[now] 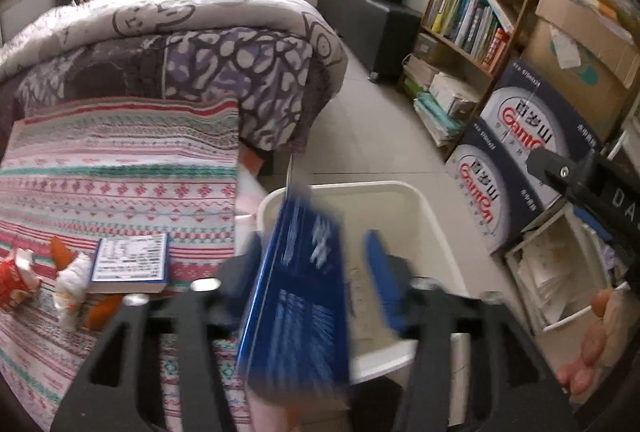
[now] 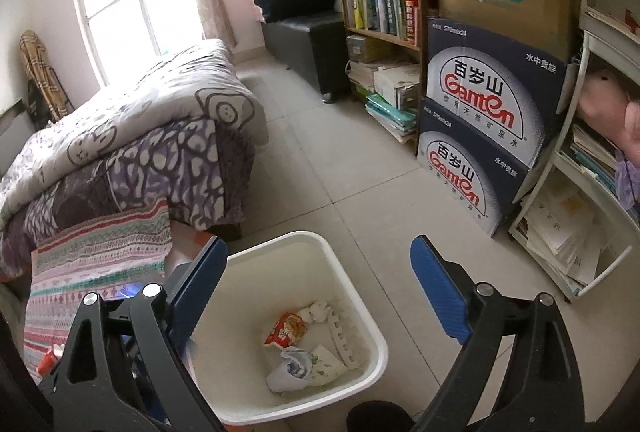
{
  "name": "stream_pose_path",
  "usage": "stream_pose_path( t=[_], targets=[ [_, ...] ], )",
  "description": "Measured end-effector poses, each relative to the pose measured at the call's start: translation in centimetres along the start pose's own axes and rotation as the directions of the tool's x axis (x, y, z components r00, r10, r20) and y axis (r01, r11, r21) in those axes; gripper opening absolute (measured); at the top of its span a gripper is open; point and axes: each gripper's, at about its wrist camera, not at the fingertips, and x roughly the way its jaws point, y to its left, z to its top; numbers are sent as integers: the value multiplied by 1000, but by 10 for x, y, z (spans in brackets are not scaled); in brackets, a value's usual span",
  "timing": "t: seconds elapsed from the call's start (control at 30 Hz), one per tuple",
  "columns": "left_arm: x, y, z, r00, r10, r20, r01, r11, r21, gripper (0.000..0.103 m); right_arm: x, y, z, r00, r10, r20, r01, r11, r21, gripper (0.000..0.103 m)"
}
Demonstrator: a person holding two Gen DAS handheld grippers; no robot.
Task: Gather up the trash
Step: 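Carry both to the white bin, open right tool over it while left drops the box, then grasp the red paper cup with the left tool while the right tool grasps a white wrapped bundle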
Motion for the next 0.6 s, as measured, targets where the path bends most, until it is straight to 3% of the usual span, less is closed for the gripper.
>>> stream_pose_path(
  t=[0.2, 0.6],
  targets=[
    [-3, 5, 1, 1000, 9, -8, -9, 1000, -27, 64, -2, -1, 1, 1000, 15, -1, -15, 1000, 18, 91],
    [-18, 27, -13, 988, 155, -8, -154, 988, 22, 76, -2, 30, -12, 999, 25, -29, -27, 998, -48, 96]
  ],
)
